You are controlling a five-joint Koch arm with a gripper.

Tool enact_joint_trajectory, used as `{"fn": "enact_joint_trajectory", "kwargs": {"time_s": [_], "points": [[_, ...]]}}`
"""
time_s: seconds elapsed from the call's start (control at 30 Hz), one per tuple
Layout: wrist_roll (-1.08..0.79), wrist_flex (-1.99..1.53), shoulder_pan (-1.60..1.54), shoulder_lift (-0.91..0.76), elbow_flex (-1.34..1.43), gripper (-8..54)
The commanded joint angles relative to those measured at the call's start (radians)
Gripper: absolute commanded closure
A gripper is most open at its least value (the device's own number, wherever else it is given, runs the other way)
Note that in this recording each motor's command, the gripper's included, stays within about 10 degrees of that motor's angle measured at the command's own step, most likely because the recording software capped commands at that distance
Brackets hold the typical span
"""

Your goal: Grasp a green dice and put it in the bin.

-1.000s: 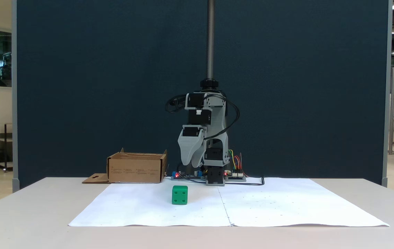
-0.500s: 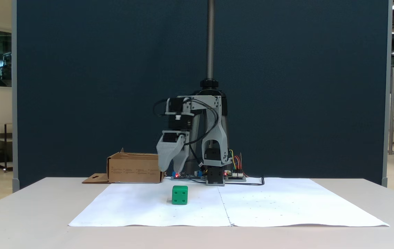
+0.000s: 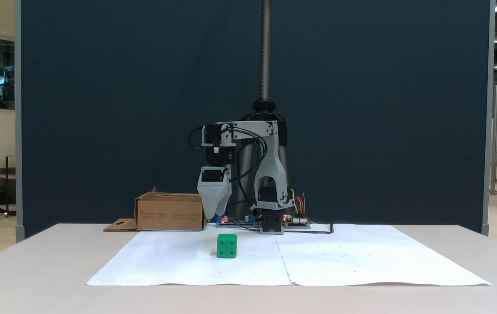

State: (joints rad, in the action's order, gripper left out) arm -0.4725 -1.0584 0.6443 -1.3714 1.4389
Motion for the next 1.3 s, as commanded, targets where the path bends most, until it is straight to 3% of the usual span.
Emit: {"fn": "enact_joint_trajectory", "kwargs": {"time_s": [0.0,1.27], "points": [[-0.101,-0.063,0.017,-0.006,-0.032,-0.2],[0.109,0.043,-0.103,0.080,0.025,-0.2]]}}
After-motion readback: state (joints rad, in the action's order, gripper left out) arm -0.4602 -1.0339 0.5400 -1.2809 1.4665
